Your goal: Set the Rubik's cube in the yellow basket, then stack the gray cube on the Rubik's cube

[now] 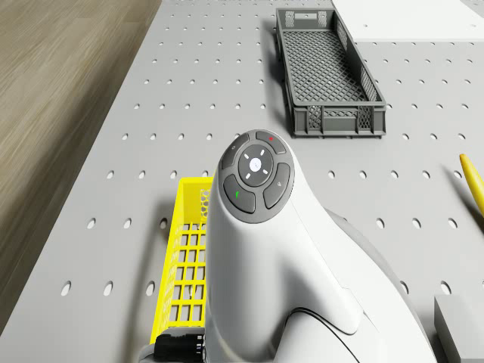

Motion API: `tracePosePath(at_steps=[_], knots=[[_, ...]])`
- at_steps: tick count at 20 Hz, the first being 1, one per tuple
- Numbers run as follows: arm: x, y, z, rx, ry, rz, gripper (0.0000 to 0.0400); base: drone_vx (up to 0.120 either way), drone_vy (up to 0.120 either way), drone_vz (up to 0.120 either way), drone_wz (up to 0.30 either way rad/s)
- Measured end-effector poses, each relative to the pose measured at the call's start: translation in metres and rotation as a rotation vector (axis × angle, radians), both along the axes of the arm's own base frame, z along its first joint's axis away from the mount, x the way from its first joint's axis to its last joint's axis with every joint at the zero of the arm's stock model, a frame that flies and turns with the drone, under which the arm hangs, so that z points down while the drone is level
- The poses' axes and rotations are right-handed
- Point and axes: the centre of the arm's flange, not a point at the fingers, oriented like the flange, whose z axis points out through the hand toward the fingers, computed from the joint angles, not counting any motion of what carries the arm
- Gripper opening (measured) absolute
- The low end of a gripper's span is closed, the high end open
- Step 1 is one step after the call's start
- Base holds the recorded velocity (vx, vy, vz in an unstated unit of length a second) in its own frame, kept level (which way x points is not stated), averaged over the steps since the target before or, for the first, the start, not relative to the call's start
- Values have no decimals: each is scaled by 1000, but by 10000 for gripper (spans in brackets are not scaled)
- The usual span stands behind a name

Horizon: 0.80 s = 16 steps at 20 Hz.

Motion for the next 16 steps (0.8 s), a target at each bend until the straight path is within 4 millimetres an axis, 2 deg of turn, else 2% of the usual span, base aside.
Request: tracePosePath(at_steps=[11,16], knots=[[0,0,0,0,0,0,321,120,0,0,0],[0,0,8,0,0,0,321,8,0,0,0]])
